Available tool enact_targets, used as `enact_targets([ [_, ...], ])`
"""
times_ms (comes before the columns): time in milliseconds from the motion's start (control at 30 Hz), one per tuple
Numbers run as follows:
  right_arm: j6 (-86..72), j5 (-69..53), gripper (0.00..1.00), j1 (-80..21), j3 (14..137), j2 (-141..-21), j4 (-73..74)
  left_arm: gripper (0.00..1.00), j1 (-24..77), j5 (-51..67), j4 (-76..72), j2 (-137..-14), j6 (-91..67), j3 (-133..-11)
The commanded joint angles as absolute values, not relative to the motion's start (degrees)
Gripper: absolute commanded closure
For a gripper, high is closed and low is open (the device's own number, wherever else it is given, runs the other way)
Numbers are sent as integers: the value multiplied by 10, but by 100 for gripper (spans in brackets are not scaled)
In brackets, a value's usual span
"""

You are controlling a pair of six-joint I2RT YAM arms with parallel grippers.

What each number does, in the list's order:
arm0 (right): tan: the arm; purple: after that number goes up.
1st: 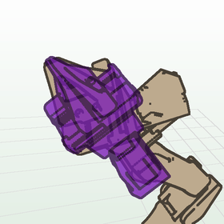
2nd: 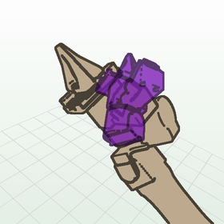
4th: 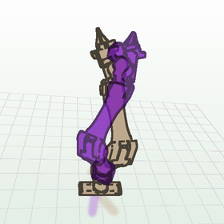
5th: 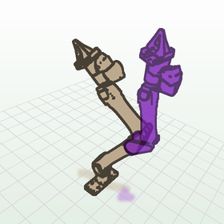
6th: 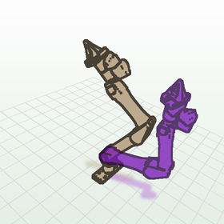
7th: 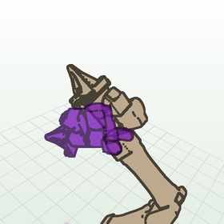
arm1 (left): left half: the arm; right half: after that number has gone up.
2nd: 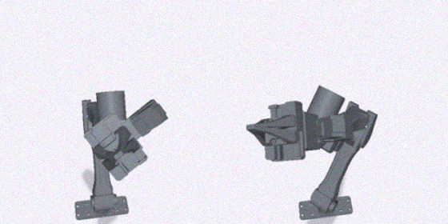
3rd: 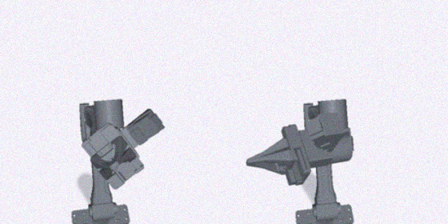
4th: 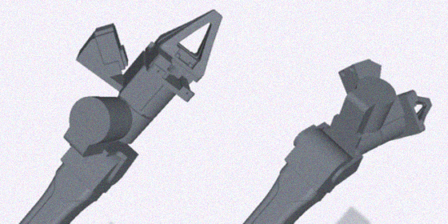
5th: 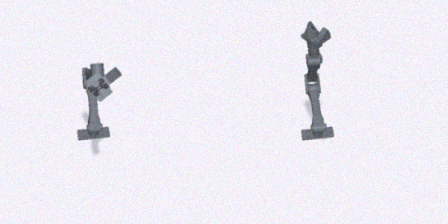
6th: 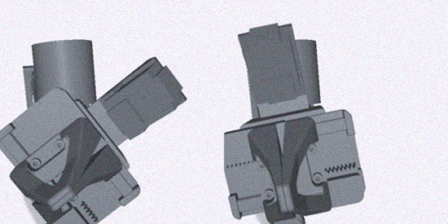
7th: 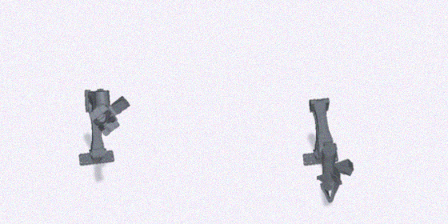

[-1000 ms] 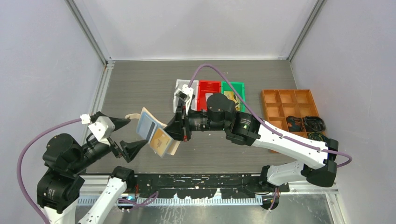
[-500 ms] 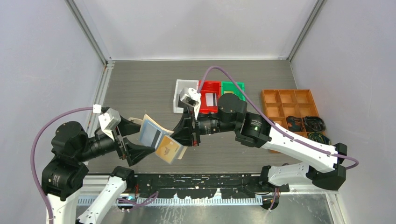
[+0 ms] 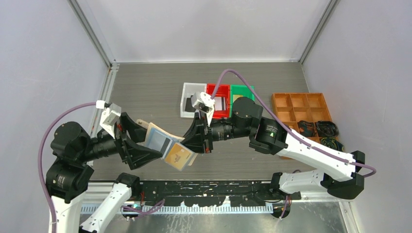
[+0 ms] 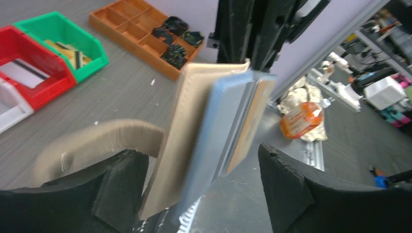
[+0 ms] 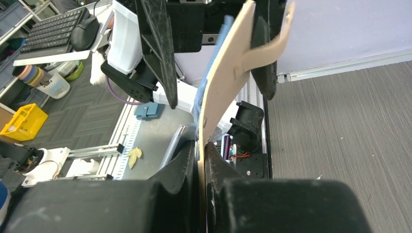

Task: Take the credit cards out of the card holder
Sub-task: Remove the credit card from the card holder.

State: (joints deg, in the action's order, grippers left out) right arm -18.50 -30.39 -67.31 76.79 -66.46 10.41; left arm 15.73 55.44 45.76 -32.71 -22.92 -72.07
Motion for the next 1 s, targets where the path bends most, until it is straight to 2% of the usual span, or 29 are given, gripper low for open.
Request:
enact_targets([
  [0,-176,-304,99,-672,767,-647,72,25,157,605,355,-336,-311,-721],
  [133,-176,-301,99,-672,763,-641,68,60,158,589,358,-334,-300,-718],
  [200,-177,-299,99,-672,762,-639,65,69,157,579,357,-331,-296,-717],
  [267,-177,-290,98,-672,760,-635,65,71,158,576,356,-331,-297,-717],
  [333,-178,-278,91,-672,759,-631,65,75,157,571,356,-332,-296,-717],
  [367,-178,-271,84,-672,758,-628,65,81,158,565,356,-332,-295,-717],
  [467,-176,-224,55,-672,762,-621,89,93,158,533,367,-334,-280,-724],
  [533,-169,-169,42,-671,773,-613,125,96,158,512,387,-337,-263,-734],
  [667,-169,-29,30,-662,778,-572,166,100,158,472,428,-342,-230,-733],
  [800,-190,87,26,-658,774,-525,163,100,157,388,473,-361,-177,-734],
  [900,-211,104,27,-658,782,-521,170,100,158,320,498,-372,-116,-740],
  [967,-242,73,29,-658,784,-537,166,100,157,304,500,-374,-97,-741],
])
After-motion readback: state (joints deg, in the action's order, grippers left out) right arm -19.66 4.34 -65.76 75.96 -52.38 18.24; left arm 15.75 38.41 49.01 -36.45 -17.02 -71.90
